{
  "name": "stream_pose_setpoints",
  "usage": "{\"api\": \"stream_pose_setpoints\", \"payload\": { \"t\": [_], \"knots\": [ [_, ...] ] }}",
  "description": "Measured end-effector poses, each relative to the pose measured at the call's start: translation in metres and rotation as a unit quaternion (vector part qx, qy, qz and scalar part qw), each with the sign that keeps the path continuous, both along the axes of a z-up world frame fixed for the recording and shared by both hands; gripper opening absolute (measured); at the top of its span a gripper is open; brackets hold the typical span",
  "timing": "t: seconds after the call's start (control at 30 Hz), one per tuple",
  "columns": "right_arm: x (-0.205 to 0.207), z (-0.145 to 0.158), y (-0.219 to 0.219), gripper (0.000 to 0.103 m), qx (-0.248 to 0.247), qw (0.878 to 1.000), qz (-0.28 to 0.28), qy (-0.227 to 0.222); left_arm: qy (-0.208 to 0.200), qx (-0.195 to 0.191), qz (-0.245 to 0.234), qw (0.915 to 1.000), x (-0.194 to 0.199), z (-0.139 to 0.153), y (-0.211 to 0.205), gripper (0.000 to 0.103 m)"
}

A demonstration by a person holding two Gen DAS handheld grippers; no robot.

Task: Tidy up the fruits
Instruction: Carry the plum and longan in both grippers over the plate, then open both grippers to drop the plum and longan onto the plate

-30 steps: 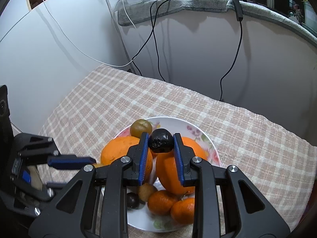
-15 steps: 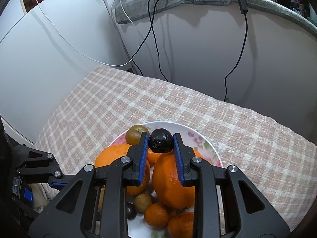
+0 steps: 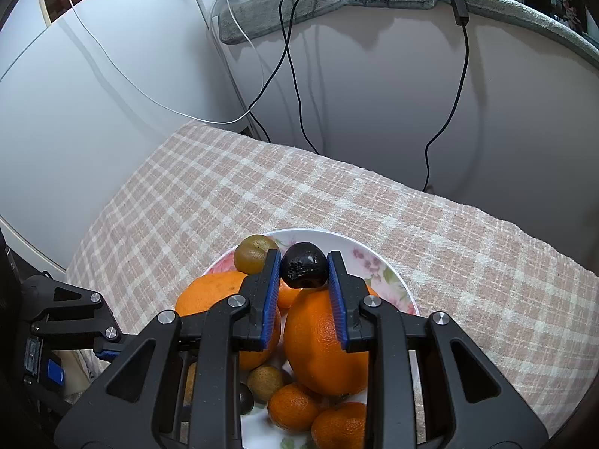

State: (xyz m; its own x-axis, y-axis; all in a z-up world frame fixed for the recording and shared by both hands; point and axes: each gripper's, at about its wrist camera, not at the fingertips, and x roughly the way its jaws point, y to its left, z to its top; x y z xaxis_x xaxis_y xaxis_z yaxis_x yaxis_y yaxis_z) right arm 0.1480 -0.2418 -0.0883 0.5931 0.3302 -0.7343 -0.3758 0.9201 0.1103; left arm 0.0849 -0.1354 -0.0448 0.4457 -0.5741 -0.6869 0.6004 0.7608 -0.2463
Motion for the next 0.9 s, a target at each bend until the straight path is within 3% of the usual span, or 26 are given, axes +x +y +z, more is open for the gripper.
{"api": "stream_pose_setpoints", "payload": {
  "t": [0.6,0.67,0.73,0.9],
  "knots": [
    [-0.0002,-0.0007,0.0019,0.027,-0.007,1.0,-0.001,-0.001,-0.006,0.003,-0.002,1.0,0.0035,-0.0004,0.0003,0.023],
    [0.0003,-0.0005,0.0018,0.036,-0.005,1.0,0.002,0.0,-0.007,0.004,-0.001,1.0,0.0025,-0.0001,0.0005,0.024],
    [-0.0008,-0.0002,0.0023,0.054,-0.007,1.0,-0.001,-0.004,-0.009,0.004,0.0,1.0,0.0022,0.0005,0.0012,0.032],
    [-0.0018,0.0007,0.002,0.054,-0.007,1.0,0.001,-0.005,-0.013,0.004,0.002,0.9999,0.0012,0.0019,0.002,0.033]
  ]
}}
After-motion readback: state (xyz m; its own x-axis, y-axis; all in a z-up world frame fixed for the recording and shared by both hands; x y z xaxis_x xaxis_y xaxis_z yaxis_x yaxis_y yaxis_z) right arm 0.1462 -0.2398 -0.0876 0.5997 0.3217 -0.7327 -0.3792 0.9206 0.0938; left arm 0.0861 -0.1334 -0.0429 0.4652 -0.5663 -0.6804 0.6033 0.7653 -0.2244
